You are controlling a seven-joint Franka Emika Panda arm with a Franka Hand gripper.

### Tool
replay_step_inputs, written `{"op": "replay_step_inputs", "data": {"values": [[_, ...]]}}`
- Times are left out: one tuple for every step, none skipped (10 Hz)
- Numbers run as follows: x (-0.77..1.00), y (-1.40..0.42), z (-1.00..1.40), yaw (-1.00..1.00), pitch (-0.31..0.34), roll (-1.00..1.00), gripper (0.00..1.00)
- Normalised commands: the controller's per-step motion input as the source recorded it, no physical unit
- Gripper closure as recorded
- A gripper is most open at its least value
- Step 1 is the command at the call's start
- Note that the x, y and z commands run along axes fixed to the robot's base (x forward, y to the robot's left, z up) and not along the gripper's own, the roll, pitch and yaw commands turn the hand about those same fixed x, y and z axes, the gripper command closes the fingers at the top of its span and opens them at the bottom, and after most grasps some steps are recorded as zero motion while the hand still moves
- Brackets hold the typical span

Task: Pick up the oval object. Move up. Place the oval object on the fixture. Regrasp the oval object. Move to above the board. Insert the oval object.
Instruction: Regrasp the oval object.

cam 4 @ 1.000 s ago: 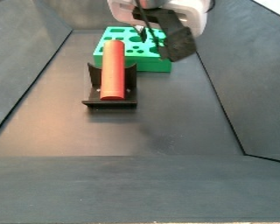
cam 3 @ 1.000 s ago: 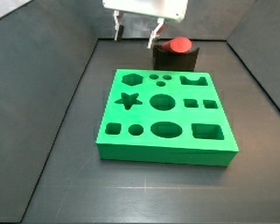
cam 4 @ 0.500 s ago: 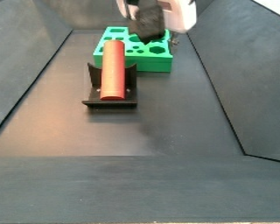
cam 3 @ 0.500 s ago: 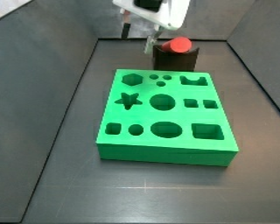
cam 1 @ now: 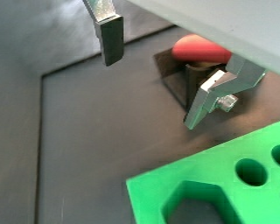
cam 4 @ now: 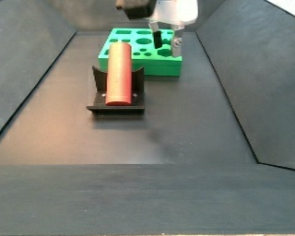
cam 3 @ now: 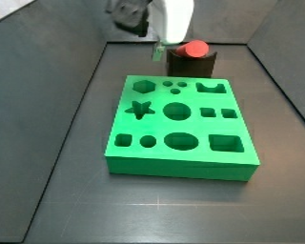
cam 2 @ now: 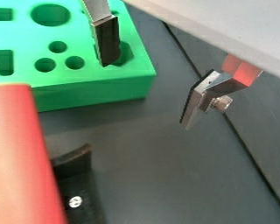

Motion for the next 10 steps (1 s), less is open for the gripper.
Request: {"op": "replay_step_inputs", "data": {"values": [[-0.04, -0.01, -0.01, -1.00, -0.275, 0.70, 0.00], [-0.04, -0.01, -0.01, -1.00, -0.241, 0.69, 0.00], [-0.04, 0.00, -0.01, -1.00, -0.189, 0.67, 0.00], [-0.04, 0.00, -0.02, -0.79, -0.061, 0.52, 0.00], [-0.03, 0.00, -0.01, -0.58, 0.039, 0.38, 0.00], [-0.03, 0.00, 0.00, -0.40, 0.118, 0.27, 0.00], [-0.02, -0.01, 0.01, -0.25, 0.181, 0.18, 0.00], [1.00, 0.00, 0.01, -0.13, 0.214, 0.04, 0.00], [1.00, 0.00, 0.00, -0.06, 0.213, 0.02, 0.00], [1.00, 0.00, -0.02, 0.00, 0.238, 0.02, 0.00]]}}
